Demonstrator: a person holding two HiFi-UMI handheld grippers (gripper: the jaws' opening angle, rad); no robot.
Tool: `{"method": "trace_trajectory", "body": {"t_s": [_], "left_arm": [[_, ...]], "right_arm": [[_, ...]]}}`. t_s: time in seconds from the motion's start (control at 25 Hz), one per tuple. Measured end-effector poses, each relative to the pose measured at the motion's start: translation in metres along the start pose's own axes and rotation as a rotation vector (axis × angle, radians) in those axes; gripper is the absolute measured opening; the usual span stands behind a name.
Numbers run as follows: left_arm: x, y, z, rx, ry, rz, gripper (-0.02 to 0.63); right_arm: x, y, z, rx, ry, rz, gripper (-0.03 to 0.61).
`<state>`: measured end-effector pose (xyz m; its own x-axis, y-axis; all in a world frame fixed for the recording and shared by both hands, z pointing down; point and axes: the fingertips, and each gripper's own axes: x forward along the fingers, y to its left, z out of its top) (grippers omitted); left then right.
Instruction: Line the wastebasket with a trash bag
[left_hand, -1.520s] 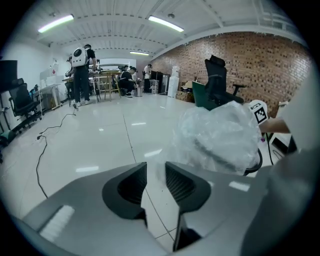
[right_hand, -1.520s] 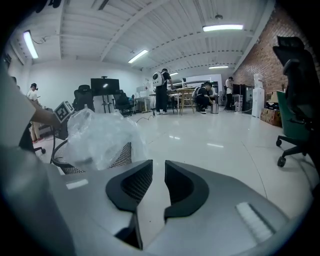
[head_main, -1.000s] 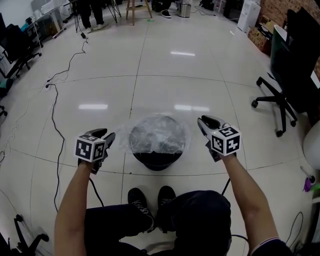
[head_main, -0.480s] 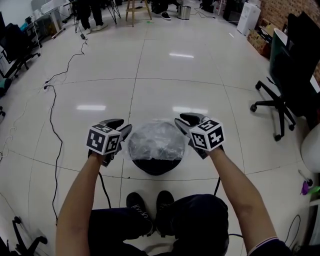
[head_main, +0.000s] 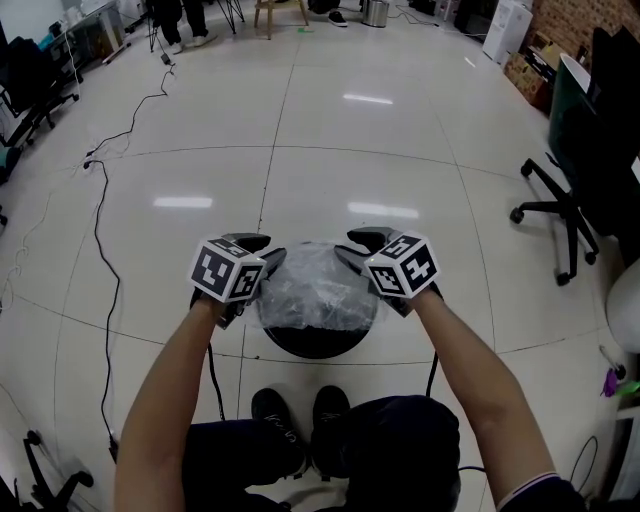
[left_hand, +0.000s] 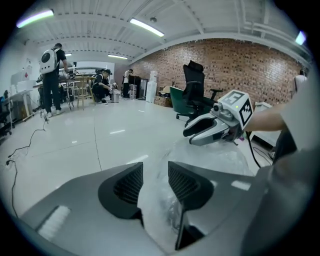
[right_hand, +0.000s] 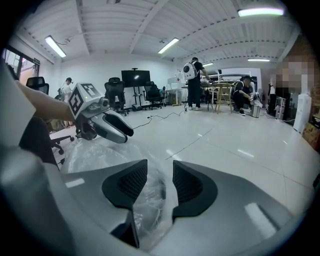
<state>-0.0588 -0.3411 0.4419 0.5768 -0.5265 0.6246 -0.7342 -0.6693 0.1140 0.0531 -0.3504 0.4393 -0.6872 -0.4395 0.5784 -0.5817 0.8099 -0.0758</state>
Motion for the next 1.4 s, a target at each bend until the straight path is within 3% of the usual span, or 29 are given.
{"method": "trace_trajectory", "body": {"t_s": [0.12,0.24,0.28,0.48,0.88,1.12,1.4], "left_arm": [[0.007,-0.002,-0.008,0.004,0.019,-0.017,0.149],[0.008,-0.004,-0.010,0.010,0.015,-0.022,0.141],[0.006,-0.004,-0.009,0.012,0.013,-0.022,0.140],[-0.009,-0.004,-0.001,0.028,-0.026,-0.012,0.072],[-0.057,-0.041,0.015,0.110,-0.065,-0.055,0.069],[-0.081,-0.072,-0.010,0.159,-0.012,-0.115,0.069],[-0.093,-0.102,-0.039,0.191,0.037,-0.137,0.069]], "right_arm": [[0.009,0.002,-0.003,-0.033,0.021,-0.002,0.127],[0.009,0.004,-0.002,-0.075,0.025,-0.008,0.009],[0.008,0.005,-0.001,-0.081,0.023,-0.005,0.002],[-0.005,0.011,0.007,-0.095,0.001,0.008,0.002],[-0.060,0.045,0.027,-0.173,-0.063,0.025,0.002],[-0.087,0.086,0.011,-0.229,-0.046,0.084,0.002],[-0.103,0.115,-0.019,-0.225,-0.020,0.111,0.002]]}}
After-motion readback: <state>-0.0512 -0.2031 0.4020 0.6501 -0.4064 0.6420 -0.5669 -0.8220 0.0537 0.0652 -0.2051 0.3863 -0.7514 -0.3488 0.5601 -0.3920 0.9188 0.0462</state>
